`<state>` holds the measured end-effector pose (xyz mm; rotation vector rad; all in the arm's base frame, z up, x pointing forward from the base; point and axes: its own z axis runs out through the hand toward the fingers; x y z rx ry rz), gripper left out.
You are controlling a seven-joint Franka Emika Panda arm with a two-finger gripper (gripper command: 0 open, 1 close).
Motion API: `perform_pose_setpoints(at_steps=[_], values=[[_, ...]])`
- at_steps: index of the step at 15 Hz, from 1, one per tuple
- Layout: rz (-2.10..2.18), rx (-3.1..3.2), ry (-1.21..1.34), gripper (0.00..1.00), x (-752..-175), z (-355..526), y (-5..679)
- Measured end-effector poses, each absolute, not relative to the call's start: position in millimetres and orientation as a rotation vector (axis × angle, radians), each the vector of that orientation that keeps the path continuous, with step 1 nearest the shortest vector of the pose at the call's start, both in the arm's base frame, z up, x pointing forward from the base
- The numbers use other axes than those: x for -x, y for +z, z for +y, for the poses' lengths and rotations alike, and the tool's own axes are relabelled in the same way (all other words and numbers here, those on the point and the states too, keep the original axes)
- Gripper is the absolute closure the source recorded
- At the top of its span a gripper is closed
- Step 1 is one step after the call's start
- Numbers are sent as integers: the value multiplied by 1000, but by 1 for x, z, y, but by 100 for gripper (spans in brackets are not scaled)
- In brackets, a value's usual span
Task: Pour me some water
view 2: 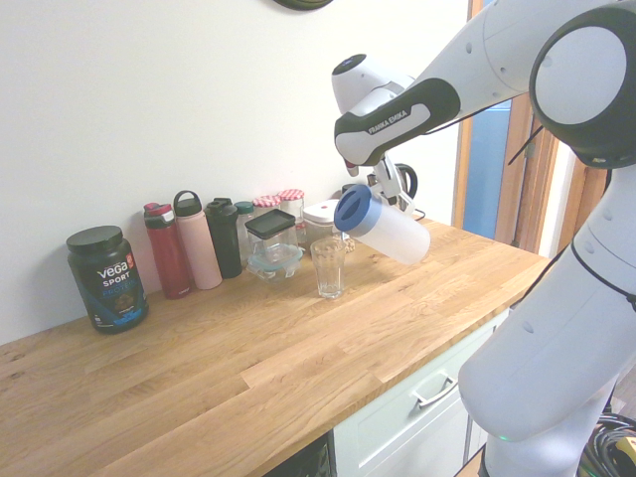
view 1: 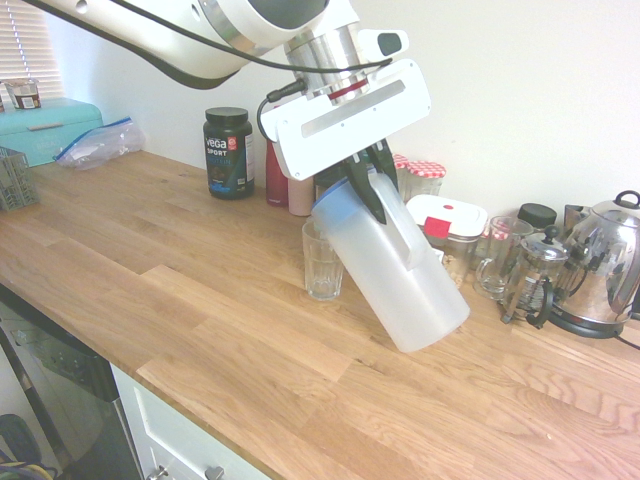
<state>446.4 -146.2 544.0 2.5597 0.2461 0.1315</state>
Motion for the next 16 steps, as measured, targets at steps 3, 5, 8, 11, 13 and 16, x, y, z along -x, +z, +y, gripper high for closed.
perform_pose_setpoints(at_steps=[3, 5, 8, 11, 13, 16], values=[[297, -2467, 61, 100, -451, -130, 533], [309, -2414, 36, 100, -454, -125, 530], [309, -2359, 32, 100, -457, -123, 535], [304, -2343, 38, 100, -459, -122, 537], [298, -2348, 44, 100, -459, -122, 538], [210, -2458, 129, 100, -458, -138, 554]])
